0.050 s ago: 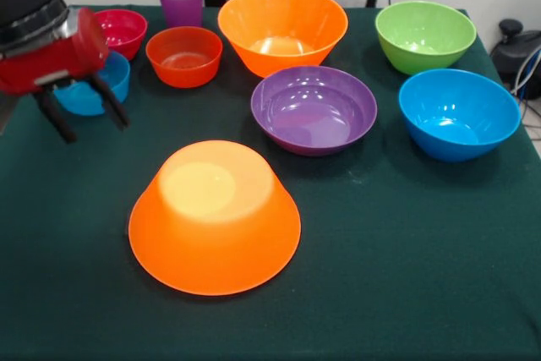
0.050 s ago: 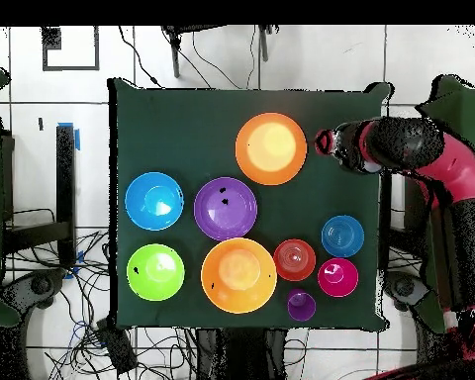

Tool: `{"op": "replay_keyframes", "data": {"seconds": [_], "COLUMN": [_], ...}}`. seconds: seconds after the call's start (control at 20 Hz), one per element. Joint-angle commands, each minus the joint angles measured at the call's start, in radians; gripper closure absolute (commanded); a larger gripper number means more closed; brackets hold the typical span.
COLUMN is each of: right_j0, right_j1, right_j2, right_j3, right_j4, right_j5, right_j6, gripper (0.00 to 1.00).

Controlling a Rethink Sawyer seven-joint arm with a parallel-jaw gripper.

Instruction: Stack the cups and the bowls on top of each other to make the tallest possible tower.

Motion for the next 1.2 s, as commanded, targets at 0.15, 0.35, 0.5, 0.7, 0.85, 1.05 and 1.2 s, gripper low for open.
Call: {"op": "replay_keyframes", "data": {"seconds": [0.15,0.35,0.5,0.7,0.85,1.05,1.2], "right_j0": [0.050,0.057,0.059,0.058,0.065,0.090,0.110], "right_j1": [-0.160,-0.178,-0.193,-0.198,-0.190,-0.189,-0.191], "right_j2": [-0.124,-0.141,-0.138,-0.117,-0.114,-0.123,-0.137], "right_j3": [0.275,0.337,0.384,0.433,0.457,0.488,0.506], "right_j4": [0.035,0.042,0.049,0.048,0.053,0.055,0.063], "right_j5": [-0.138,-0.188,-0.207,-0.254,-0.282,-0.347,-0.383], "right_j6": [0.305,0.335,0.340,0.336,0.351,0.383,0.402], "gripper": [0.00,0.00,0.00,0.00,0.00,0.00,0.00]}}
